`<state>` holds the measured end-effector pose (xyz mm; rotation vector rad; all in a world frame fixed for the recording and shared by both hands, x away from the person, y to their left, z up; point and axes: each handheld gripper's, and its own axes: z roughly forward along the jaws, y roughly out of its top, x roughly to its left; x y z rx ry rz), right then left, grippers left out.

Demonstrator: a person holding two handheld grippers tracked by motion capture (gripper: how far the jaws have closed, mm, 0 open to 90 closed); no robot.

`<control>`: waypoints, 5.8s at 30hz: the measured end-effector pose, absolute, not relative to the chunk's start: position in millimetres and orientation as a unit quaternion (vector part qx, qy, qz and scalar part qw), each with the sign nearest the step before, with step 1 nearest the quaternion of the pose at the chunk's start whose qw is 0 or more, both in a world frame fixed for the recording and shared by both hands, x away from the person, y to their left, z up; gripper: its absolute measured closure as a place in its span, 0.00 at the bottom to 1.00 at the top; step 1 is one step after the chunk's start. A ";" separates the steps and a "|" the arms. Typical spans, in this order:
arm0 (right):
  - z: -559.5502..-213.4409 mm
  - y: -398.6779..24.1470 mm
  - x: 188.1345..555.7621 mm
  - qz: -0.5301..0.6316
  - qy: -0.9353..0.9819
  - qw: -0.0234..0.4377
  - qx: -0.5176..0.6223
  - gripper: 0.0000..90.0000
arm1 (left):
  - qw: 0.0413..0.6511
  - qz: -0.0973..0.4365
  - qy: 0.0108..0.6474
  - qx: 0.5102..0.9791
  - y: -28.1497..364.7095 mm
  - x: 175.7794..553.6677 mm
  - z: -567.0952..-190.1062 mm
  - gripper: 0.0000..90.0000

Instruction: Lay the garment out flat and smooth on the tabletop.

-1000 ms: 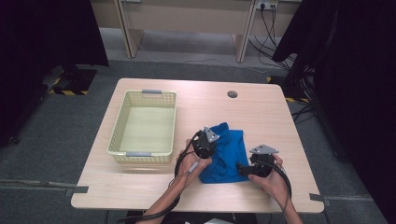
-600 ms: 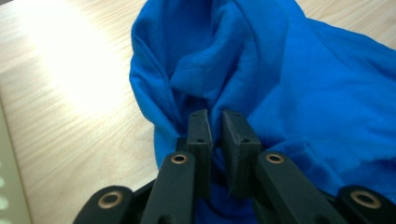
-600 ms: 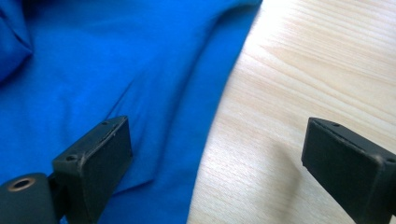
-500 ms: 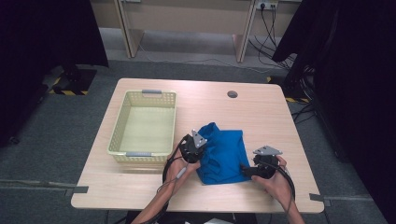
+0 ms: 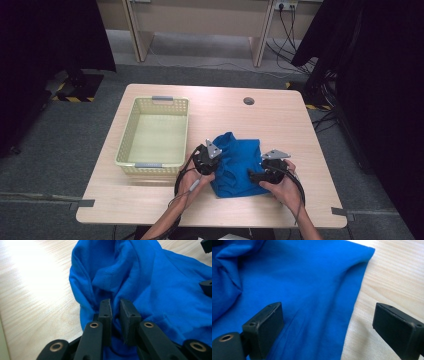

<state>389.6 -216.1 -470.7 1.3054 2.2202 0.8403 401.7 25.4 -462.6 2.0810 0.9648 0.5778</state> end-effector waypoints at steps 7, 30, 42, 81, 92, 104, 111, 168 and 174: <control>-472.3 -241.4 389.4 0.294 0.785 0.217 0.501 0.11 | 0.385 0.217 0.374 0.815 19.3 401.8 -462.7 0.89; -472.0 -294.4 359.0 0.277 0.750 0.255 0.544 0.11 | 0.385 0.223 0.385 0.809 35.8 396.9 -463.5 0.85; -472.7 -297.0 358.0 0.283 0.747 0.251 0.546 0.11 | 0.415 0.186 0.370 0.810 18.5 378.9 -456.9 0.56; -473.7 -296.0 358.0 0.287 0.747 0.256 0.543 0.11 | 0.389 0.209 0.364 0.820 60.4 322.4 -461.6 0.84; -473.5 -295.5 358.3 0.285 0.748 0.258 0.541 0.11 | 0.430 0.184 0.371 0.802 51.0 326.6 -451.6 0.54; -473.9 -295.5 358.6 0.287 0.748 0.258 0.540 0.11 | 0.416 0.168 0.357 0.819 2.7 346.8 -466.8 0.50; -474.3 -295.6 358.5 0.289 0.747 0.257 0.541 0.11 | 0.400 0.178 0.354 0.826 1.7 352.8 -478.0 0.87; -460.2 -265.0 354.1 0.332 0.767 0.228 0.500 0.11 | 0.374 0.181 0.401 0.817 59.7 337.8 -481.7 0.23; -453.0 -239.9 356.5 0.349 0.782 0.206 0.474 0.11 | 0.373 0.180 0.400 0.818 59.6 338.3 -481.7 0.22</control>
